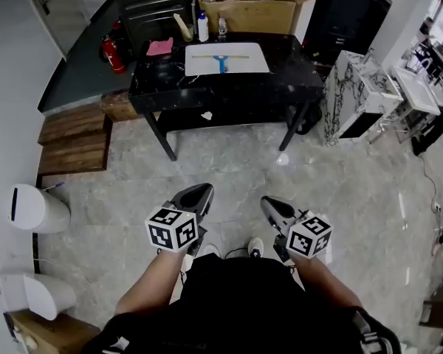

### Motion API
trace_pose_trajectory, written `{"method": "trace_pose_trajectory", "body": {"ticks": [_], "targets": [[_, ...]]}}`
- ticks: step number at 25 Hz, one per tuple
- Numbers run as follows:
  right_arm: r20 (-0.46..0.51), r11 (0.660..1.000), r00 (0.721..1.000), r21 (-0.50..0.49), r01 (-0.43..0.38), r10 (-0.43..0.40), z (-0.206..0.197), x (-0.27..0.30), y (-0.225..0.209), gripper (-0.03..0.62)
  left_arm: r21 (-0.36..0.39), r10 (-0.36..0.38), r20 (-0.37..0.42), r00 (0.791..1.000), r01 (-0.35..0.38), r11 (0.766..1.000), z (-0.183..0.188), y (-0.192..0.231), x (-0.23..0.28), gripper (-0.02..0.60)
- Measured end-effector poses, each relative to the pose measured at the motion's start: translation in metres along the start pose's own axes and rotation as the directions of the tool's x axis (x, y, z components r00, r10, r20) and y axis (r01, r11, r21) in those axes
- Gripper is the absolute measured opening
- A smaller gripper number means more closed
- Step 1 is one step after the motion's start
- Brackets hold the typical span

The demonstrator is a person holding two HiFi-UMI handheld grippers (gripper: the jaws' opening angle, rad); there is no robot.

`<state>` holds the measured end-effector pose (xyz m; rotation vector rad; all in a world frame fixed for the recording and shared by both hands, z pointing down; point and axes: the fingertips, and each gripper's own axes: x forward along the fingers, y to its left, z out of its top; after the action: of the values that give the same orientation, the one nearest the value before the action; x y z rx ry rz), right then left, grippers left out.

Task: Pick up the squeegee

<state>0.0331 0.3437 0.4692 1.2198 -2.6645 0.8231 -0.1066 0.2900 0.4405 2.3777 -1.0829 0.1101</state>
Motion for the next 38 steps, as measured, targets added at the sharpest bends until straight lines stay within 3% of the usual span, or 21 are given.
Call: {"method": "trace_pose_trajectory", "body": {"ticks": [15, 22, 33, 38], "targets": [[0.015, 0.998, 0.998, -0.010, 0.059, -0.059, 0.003, 0.035, 0.031, 0.009, 0.088, 0.003, 0.010, 1.000, -0.004, 0.996, 0.006, 0.045, -0.037, 0.029], [0.007, 0.996, 0.996, -0.012, 0.091, -0.091, 0.000, 0.040, 0.039, 0.009, 0.080, -0.012, -0.007, 1.000, 0.013, 0.997, -0.002, 0.058, -0.048, 0.029], [-0.004, 0.997, 0.997, 0.009, 0.083, -0.083, 0.006, 0.062, 0.015, 0.009, 0.075, -0.003, 0.000, 1.000, 0.003, 0.997, 0.002, 0.069, -0.028, 0.029], [0.017, 0.997, 0.997, 0.013, 0.073, -0.073, 0.028, 0.079, -0.007, 0.009, 0.094, 0.004, -0.038, 0.999, -0.001, 0.996, 0.001, 0.073, -0.009, 0.029]]}}
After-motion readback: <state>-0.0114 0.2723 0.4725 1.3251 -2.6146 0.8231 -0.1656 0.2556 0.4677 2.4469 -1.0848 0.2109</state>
